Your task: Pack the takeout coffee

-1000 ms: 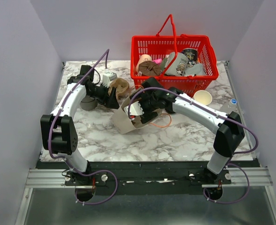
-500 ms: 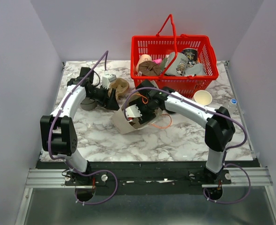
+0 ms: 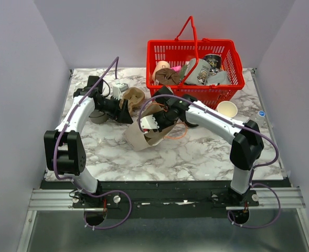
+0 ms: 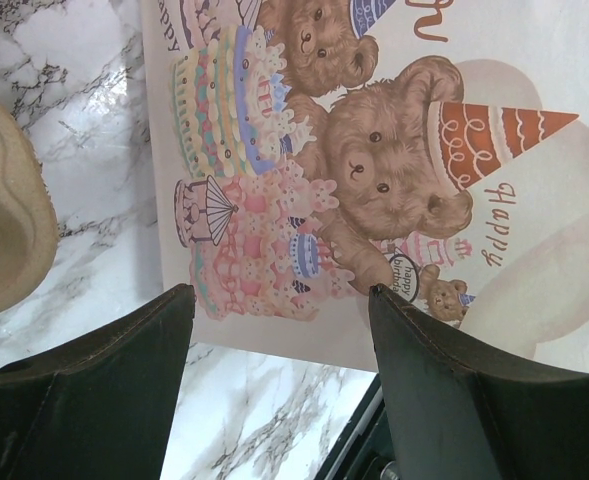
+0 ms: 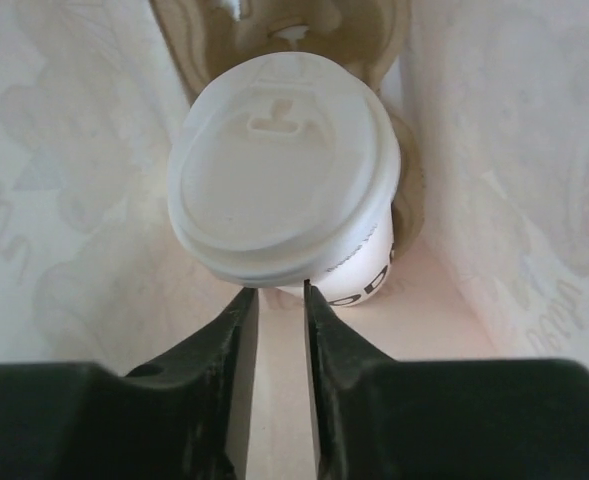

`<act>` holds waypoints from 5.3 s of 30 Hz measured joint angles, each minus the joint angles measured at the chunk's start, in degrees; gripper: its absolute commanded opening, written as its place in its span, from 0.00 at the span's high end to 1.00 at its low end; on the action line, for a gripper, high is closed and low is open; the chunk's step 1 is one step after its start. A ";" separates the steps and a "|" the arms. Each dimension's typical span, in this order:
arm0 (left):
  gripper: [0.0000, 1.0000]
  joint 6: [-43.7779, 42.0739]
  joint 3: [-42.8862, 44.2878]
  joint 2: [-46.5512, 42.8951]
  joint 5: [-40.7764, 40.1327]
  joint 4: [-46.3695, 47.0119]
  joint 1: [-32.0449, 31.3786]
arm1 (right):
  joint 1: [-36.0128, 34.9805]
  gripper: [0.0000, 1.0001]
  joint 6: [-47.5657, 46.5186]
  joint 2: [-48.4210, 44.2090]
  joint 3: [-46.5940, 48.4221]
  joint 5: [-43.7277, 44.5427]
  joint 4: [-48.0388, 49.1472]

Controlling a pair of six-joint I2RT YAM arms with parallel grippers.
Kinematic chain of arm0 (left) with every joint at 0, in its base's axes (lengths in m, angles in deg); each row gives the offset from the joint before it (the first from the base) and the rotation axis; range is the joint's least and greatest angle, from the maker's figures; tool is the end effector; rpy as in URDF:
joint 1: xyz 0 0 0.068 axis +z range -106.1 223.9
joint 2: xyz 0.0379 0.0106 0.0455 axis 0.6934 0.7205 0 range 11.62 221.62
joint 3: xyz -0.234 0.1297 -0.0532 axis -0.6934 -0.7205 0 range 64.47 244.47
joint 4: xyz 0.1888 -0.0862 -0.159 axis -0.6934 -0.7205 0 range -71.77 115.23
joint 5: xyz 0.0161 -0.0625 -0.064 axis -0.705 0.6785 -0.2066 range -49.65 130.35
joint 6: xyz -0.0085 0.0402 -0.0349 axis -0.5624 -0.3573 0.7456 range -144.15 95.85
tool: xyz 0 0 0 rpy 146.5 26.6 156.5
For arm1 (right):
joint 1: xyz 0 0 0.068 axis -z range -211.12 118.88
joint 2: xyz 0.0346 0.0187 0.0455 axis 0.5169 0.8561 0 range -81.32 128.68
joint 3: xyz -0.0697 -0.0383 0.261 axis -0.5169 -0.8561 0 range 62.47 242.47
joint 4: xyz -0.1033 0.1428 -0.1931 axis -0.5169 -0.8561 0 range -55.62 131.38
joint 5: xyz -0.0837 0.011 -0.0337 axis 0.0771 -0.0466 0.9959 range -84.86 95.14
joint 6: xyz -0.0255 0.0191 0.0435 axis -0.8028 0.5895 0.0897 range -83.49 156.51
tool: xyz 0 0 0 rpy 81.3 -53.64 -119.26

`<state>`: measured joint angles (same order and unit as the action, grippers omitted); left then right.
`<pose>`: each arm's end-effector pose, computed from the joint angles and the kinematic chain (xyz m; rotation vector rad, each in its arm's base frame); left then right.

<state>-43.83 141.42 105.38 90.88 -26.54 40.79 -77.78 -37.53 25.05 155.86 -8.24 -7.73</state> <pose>0.3225 -0.0450 0.2736 0.6981 2.3573 -1.0769 0.2668 0.2948 0.2742 -2.3071 1.2258 0.1441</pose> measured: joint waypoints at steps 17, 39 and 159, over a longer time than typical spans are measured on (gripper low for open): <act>0.21 0.02 -1.44 -0.02 0.81 1.03 0.07 | 0.00 0.43 12.90 -0.83 1.18 -2.78 -1.53; 0.21 1.79 -4.35 0.00 3.02 3.93 0.07 | -0.11 0.28 44.92 0.57 2.86 -7.23 3.69; 0.17 2.93 1.79 -12.72 -6.75 1.68 0.07 | 20.83 0.15 32.57 -60.92 -48.26 -25.22 11.82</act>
<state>-40.90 143.21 92.66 84.12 -24.86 40.85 -56.95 -4.96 -35.87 107.60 -33.47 4.10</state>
